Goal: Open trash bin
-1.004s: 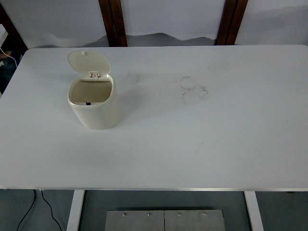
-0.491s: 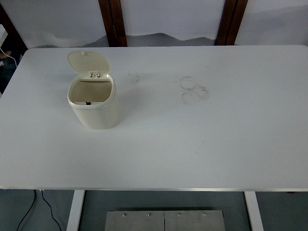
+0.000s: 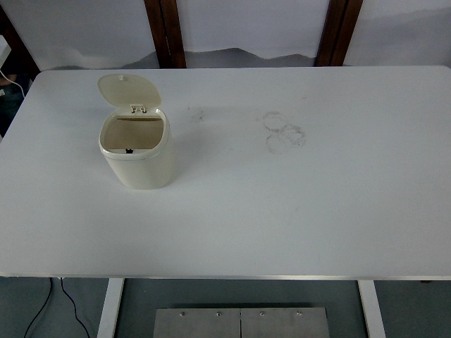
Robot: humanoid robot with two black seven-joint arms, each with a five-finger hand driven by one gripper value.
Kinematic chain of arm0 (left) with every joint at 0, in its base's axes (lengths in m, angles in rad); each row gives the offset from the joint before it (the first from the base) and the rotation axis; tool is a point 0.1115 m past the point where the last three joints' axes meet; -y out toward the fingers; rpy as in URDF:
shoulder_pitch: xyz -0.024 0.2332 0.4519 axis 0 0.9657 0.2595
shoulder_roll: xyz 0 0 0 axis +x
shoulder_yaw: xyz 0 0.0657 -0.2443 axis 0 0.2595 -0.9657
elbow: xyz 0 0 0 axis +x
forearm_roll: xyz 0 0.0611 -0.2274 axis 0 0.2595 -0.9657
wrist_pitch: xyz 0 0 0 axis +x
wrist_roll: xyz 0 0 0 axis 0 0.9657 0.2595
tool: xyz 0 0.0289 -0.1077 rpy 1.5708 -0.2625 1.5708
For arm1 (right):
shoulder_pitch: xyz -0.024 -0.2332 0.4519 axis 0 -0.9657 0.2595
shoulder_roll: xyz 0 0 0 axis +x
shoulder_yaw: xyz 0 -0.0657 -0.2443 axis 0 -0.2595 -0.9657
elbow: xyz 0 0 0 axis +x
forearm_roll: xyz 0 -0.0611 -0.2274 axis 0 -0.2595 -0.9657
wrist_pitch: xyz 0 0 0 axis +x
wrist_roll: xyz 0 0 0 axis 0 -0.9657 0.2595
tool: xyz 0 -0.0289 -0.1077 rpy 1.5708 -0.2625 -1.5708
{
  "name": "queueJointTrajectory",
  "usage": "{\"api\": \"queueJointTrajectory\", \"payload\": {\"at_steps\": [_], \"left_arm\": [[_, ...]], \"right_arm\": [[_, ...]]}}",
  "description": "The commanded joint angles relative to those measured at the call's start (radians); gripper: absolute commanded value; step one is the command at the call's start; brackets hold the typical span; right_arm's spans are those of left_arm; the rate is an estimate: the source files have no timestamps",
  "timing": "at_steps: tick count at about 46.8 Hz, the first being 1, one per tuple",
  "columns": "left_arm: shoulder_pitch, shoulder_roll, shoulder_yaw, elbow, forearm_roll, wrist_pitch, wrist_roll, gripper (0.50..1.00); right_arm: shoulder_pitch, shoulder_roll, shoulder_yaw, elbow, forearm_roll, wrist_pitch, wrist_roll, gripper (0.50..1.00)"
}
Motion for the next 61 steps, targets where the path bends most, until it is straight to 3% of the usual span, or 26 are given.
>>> {"api": "queueJointTrajectory", "payload": {"at_steps": [1, 61], "left_arm": [[0.0, 0.001, 0.0, -0.001, 0.002, -0.001, 0.0, 1.0], [0.046, -0.003, 0.003, -0.001, 0.012, -0.001, 0.0, 1.0]], "right_arm": [[0.0, 0.0, -0.002, 0.0, 0.0, 0.0, 0.0, 0.995], [0.0, 0.0, -0.002, 0.0, 0.0, 0.0, 0.002, 0.995]]}}
